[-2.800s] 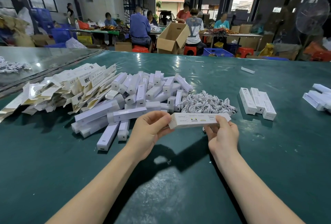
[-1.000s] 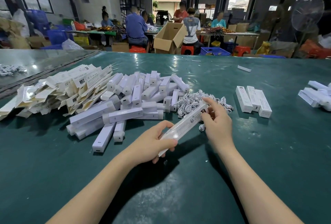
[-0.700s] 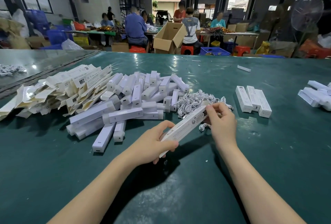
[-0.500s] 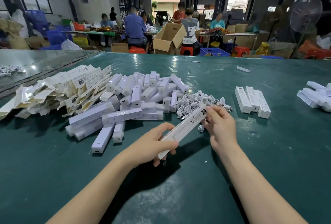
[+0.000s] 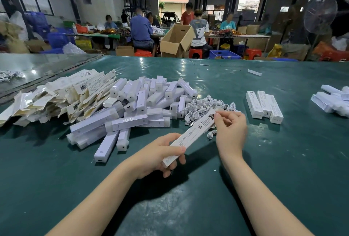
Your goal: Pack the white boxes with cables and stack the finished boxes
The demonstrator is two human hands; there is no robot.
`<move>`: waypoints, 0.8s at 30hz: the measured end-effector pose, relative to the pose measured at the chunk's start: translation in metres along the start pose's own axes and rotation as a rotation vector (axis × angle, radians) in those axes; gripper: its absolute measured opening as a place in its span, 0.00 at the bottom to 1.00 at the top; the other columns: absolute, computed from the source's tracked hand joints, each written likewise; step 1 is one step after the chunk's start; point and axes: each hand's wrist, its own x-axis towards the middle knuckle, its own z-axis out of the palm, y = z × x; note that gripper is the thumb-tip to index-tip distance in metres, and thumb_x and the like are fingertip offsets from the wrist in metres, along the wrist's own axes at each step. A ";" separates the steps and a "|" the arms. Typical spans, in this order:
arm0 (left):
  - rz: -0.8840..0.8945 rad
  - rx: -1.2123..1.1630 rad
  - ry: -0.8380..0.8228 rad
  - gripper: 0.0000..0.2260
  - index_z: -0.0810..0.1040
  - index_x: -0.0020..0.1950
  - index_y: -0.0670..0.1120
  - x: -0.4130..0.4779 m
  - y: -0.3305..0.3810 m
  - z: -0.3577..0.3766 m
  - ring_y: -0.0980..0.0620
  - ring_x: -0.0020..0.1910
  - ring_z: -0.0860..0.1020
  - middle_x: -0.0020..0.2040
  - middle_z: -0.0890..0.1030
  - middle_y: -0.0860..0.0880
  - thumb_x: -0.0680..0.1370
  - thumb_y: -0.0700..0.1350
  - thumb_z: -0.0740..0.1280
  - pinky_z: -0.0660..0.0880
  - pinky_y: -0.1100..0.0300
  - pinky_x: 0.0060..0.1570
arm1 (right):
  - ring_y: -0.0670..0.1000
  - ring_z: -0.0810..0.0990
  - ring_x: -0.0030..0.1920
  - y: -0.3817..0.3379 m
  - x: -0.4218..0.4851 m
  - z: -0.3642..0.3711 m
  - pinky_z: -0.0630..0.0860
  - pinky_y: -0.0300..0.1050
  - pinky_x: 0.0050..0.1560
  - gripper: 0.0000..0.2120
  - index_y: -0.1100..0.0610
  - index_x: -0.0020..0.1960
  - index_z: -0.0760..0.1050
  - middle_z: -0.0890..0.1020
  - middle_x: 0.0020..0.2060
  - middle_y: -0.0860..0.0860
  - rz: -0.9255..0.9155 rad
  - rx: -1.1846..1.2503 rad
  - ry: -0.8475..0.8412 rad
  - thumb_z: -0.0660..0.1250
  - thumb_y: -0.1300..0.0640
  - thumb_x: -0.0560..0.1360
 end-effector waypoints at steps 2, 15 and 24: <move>-0.004 -0.006 -0.002 0.15 0.72 0.55 0.47 0.000 0.000 -0.001 0.56 0.24 0.69 0.32 0.78 0.50 0.69 0.46 0.64 0.66 0.66 0.20 | 0.50 0.76 0.43 0.001 -0.002 0.000 0.69 0.29 0.46 0.05 0.61 0.48 0.80 0.69 0.48 0.50 -0.078 -0.064 0.019 0.66 0.65 0.74; 0.009 0.062 -0.028 0.19 0.70 0.59 0.47 0.000 0.002 0.000 0.56 0.24 0.69 0.33 0.78 0.50 0.69 0.47 0.65 0.66 0.66 0.20 | 0.41 0.79 0.27 -0.006 0.007 -0.003 0.76 0.32 0.31 0.10 0.58 0.39 0.76 0.81 0.26 0.46 0.537 0.729 0.008 0.63 0.71 0.74; 0.029 0.149 0.062 0.15 0.71 0.58 0.49 0.001 -0.002 0.004 0.55 0.24 0.70 0.33 0.78 0.50 0.72 0.45 0.67 0.63 0.66 0.19 | 0.45 0.78 0.24 -0.015 0.006 -0.006 0.76 0.35 0.25 0.08 0.59 0.38 0.77 0.80 0.26 0.51 0.774 0.748 -0.042 0.64 0.68 0.73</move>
